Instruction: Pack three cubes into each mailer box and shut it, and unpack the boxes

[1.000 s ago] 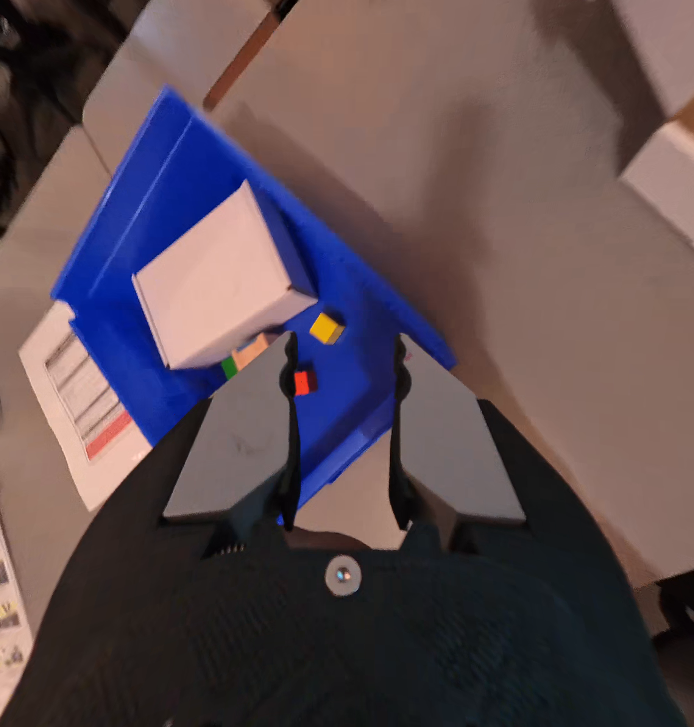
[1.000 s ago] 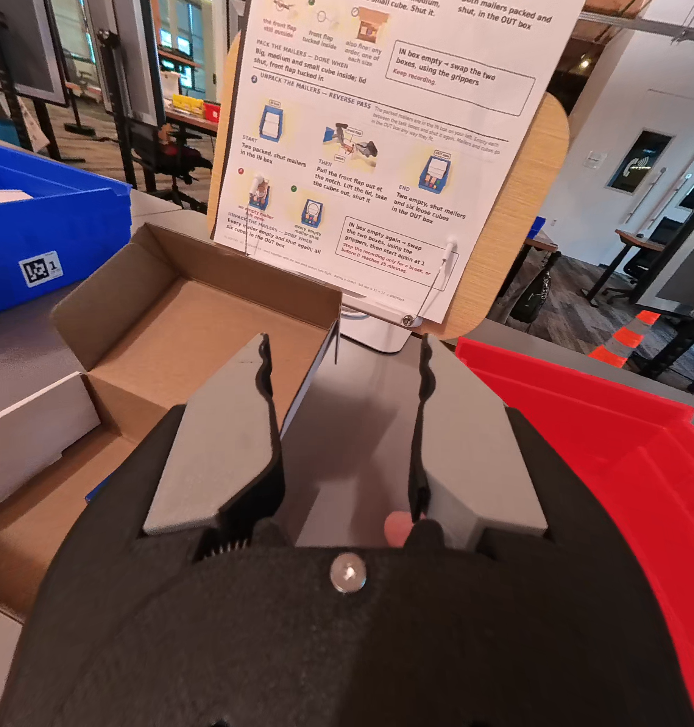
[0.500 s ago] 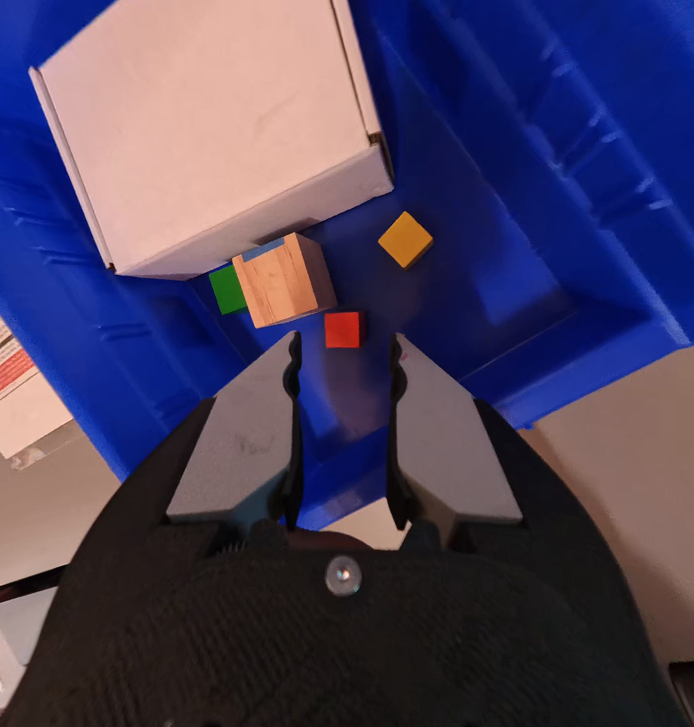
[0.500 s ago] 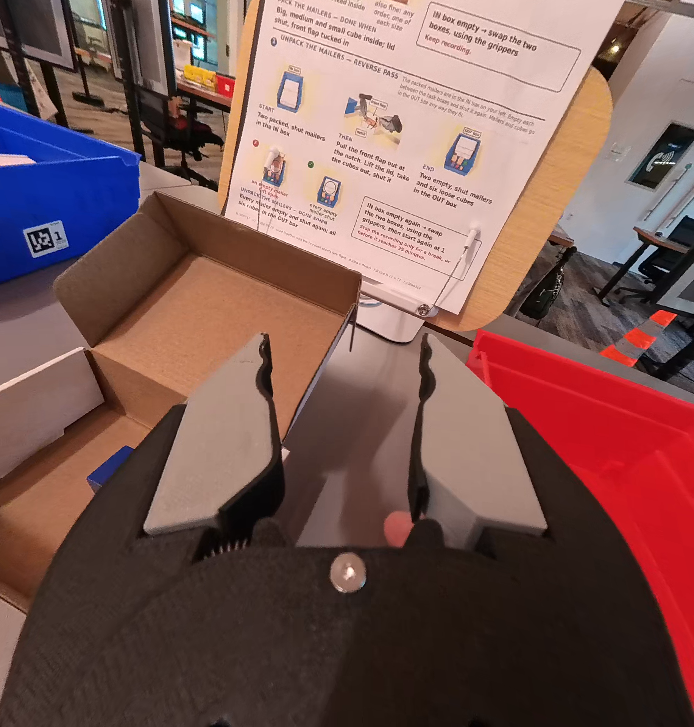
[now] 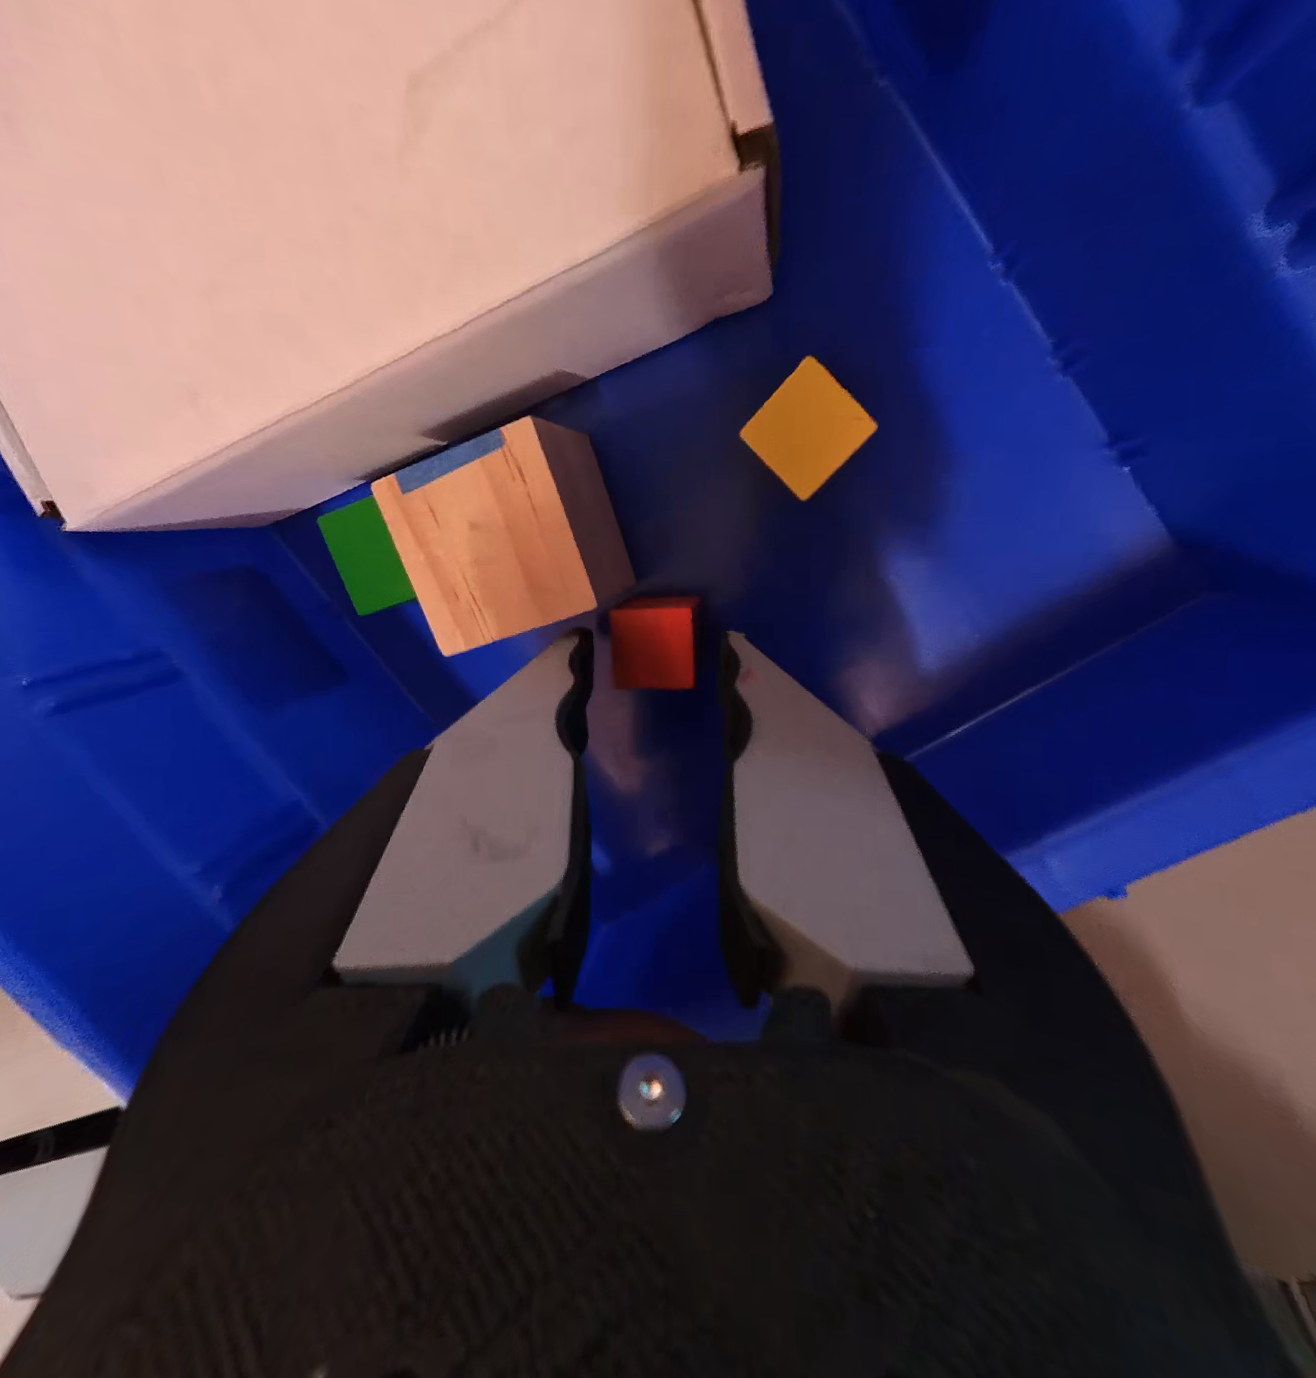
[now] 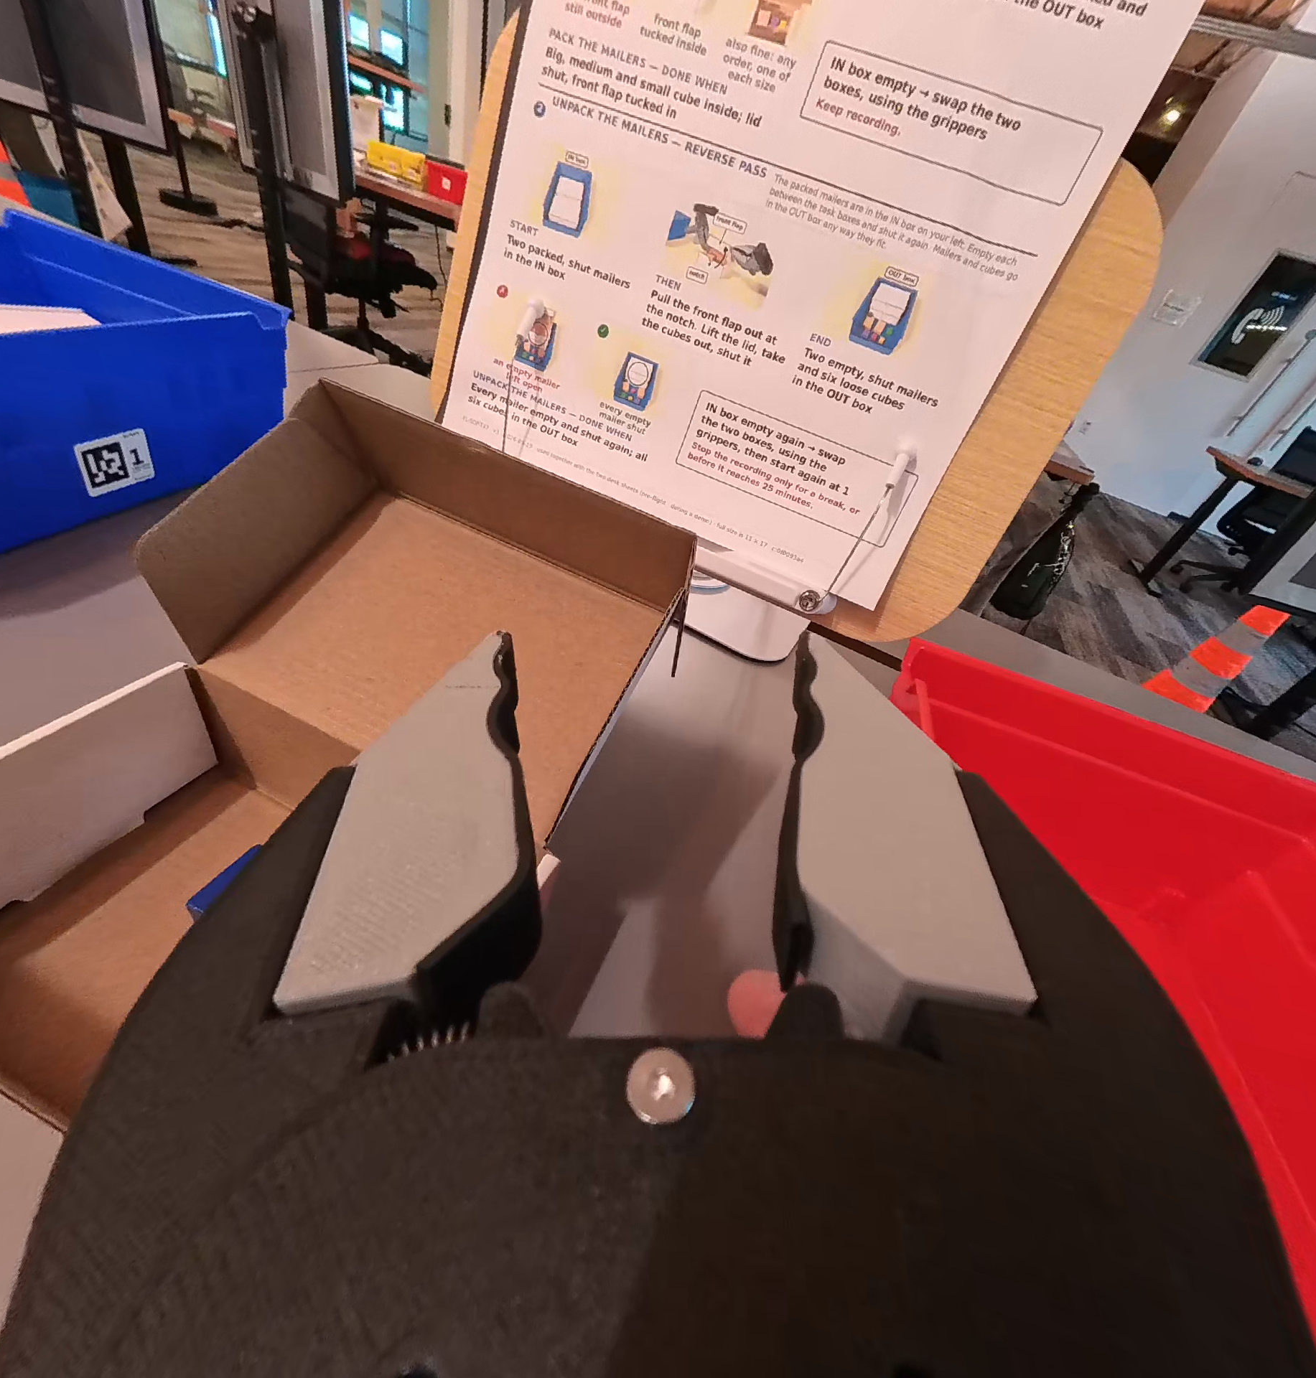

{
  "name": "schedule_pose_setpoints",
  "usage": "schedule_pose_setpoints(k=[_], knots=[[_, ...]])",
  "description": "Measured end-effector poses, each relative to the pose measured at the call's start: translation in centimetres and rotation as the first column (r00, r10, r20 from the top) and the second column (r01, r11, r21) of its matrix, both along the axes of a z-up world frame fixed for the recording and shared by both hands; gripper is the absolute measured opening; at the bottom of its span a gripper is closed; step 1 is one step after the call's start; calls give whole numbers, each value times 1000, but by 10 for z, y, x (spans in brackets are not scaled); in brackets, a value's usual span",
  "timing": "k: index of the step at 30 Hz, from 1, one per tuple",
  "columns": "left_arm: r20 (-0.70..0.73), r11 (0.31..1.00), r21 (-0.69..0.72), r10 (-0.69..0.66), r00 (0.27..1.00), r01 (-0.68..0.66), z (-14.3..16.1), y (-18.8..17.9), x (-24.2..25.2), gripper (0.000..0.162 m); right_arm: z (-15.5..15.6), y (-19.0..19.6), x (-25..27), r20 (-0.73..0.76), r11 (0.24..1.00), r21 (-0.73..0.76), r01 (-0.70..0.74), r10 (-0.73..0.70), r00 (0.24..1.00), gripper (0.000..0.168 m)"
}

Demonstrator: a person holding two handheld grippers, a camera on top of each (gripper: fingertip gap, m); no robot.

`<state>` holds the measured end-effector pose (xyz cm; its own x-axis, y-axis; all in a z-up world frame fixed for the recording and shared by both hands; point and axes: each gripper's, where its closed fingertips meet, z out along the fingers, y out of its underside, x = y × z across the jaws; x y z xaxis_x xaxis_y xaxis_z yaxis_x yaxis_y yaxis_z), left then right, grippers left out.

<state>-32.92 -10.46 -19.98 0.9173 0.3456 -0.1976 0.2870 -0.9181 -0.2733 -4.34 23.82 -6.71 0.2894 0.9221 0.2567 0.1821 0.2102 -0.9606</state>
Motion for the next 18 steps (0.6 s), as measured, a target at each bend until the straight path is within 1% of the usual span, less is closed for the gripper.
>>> schedule_pose_setpoints(k=[2, 5, 7, 10, 12, 14, 16, 18], knots=[[22, 1000, 14, 9, 1000, -9, -1, 0, 1, 20, 1, 0, 1, -5, 1000, 0, -1, 1, 1000, 72], [25, 1000, -1, -14, 1000, 14, 3, -5, 4, 20, 2, -1, 1, -8, 1000, -1, -3, 3, 1000, 72], [11, 999, 19, -29, 1000, 29, 16, -8, 6, 20, 3, -1, 1, -7, 1000, -3, -6, 5, 1000, 72], [-28, 994, 92, -56, 998, 58, 51, -5, 13, 20, 4, -3, 2, -13, 1000, -6, -14, 14, 1000, 72], [-67, 981, 151, -110, 992, 119, 79, 8, 28, 19, 5, -5, 2, -11, 1000, -3, -19, 19, 1000, 72], [-111, 959, 180, -201, 973, 219, 101, 31, 57, 19, 2, -2, 1, 8, 1000, -1, -4, 4, 1000, 72], [-141, 909, 200, -342, 929, 365, 115, 63, 101, 19, -6, 7, 1, 42, 999, -6, 40, -40, 998, 72], [-163, 830, 234, -479, 862, 506, 120, 99, 150, 19, -14, 15, 0, 75, 997, -16, 73, -72, 995, 72]])
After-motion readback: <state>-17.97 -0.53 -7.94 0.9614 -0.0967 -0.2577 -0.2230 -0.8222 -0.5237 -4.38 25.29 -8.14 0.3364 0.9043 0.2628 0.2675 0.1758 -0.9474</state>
